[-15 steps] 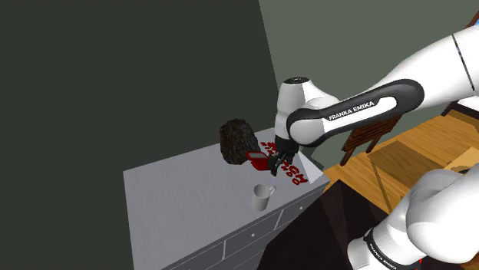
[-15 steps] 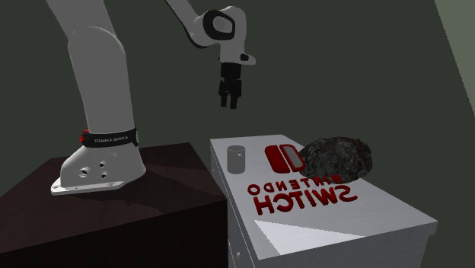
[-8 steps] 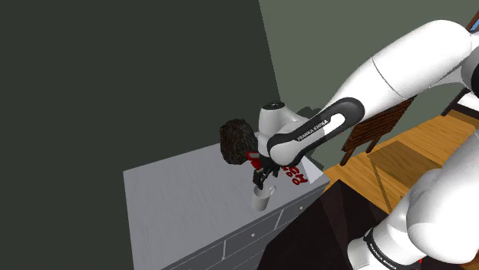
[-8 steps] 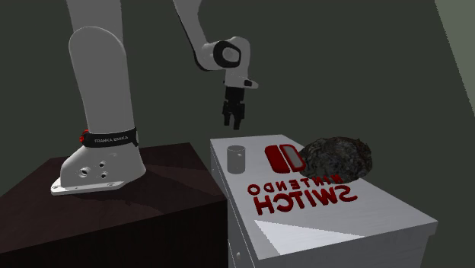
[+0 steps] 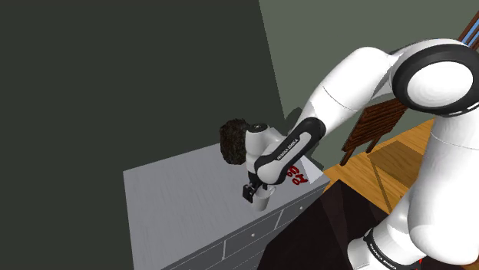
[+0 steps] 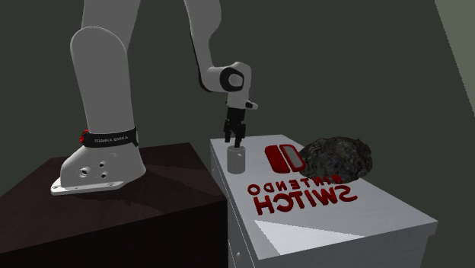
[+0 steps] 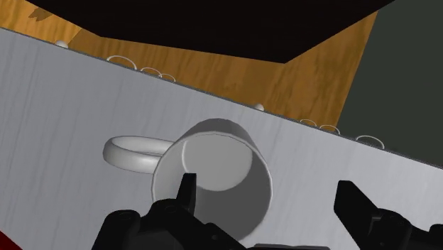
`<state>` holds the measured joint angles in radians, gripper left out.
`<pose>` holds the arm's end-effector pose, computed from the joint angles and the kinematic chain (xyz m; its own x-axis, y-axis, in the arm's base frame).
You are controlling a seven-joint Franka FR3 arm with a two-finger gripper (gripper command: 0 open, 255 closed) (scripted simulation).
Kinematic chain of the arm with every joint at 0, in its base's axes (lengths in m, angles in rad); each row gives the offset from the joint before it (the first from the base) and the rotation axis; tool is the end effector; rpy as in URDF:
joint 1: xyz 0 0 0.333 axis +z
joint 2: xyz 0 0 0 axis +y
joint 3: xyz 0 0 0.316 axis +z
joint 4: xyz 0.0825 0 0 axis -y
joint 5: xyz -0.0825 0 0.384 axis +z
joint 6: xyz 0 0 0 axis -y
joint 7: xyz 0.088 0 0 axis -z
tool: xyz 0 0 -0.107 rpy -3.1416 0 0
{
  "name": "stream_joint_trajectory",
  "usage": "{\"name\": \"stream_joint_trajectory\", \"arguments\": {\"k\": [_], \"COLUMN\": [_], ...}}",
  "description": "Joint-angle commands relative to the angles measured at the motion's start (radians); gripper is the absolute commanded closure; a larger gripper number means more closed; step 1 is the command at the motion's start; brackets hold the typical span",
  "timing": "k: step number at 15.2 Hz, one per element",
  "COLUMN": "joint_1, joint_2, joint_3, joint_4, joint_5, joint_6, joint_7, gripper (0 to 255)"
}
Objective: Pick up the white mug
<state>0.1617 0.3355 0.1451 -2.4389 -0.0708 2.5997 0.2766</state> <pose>0.4419 0.1464 0.1565 0.9820 0.0866 -0.1679 0.0920 -0.9954 0.0249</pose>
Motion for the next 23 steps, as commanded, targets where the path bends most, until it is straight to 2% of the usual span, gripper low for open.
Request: {"name": "stream_joint_trajectory", "arguments": {"k": [1, 7, 8, 17, 23], "joint_1": [0.007, 0.018, 0.017, 0.018, 0.004], "joint_2": [0.037, 0.106, 0.107, 0.106, 0.015], "joint_3": [-0.005, -0.019, -0.02, -0.019, -0.001], "joint_4": [0.006, 0.023, 0.025, 0.023, 0.002], "joint_5": [-0.01, -0.027, -0.027, -0.027, -0.004], "joint_6": [0.03, 0.082, 0.081, 0.082, 0.013], "joint_7": [0.01, 0.022, 0.021, 0.022, 0.006], "gripper": [0, 0, 255, 255, 255]}}
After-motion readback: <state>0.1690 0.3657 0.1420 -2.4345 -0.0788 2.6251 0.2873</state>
